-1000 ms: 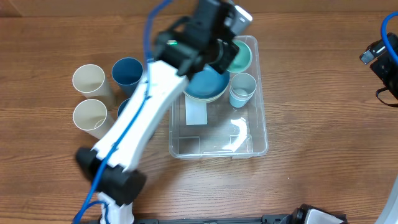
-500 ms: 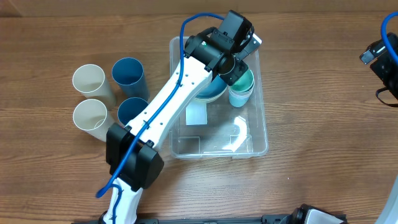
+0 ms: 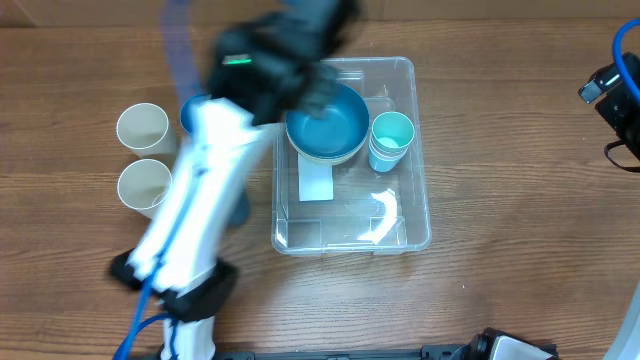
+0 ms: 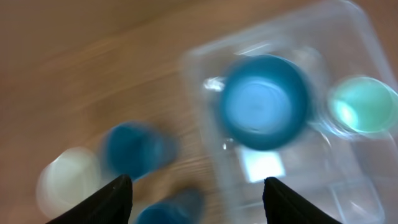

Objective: Pack container
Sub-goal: 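Stack the mint cup onto the cups in the bin, then grasp the tall cream cup with the left gripper and lift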

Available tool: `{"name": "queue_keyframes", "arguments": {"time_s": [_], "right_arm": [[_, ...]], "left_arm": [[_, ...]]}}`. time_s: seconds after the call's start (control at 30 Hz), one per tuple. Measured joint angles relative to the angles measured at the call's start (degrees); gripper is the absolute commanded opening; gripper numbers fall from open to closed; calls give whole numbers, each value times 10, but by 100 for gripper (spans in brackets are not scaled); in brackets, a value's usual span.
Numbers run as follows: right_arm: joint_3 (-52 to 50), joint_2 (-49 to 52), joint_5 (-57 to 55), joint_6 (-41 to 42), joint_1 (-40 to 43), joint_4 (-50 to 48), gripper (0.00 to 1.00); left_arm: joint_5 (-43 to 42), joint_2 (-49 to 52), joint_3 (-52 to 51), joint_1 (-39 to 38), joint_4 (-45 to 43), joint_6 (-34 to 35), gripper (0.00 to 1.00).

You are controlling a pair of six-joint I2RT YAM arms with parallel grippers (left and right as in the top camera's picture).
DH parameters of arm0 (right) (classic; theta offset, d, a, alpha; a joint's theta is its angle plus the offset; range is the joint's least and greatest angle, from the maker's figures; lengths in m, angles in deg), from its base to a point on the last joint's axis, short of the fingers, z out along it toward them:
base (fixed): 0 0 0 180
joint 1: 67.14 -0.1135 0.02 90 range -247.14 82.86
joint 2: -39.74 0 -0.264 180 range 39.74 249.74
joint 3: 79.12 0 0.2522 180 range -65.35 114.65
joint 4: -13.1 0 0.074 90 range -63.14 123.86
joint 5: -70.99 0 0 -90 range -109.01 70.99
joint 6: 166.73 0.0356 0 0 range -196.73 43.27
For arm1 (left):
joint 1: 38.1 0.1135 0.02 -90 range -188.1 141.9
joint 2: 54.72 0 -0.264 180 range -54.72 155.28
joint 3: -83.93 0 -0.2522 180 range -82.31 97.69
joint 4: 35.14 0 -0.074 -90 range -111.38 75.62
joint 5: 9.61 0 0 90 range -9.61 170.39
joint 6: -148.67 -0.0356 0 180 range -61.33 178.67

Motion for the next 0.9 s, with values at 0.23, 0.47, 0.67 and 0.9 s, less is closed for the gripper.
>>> {"name": "queue_keyframes", "arguments": {"time_s": [0.23, 0.47, 0.67, 0.9], "right_arm": [[0, 0, 0, 0, 0, 0, 100], [0, 0, 0, 0, 0, 0, 100], [0, 0, 0, 0, 0, 0, 100], [0, 0, 0, 0, 0, 0, 100]], "left_arm": [[-88, -77, -11, 350, 9, 89, 67], [-192, -42, -166, 515, 3, 75, 59], [-225, 26, -291, 516, -80, 25, 51], [-256, 65, -327, 514, -132, -4, 42]]}}
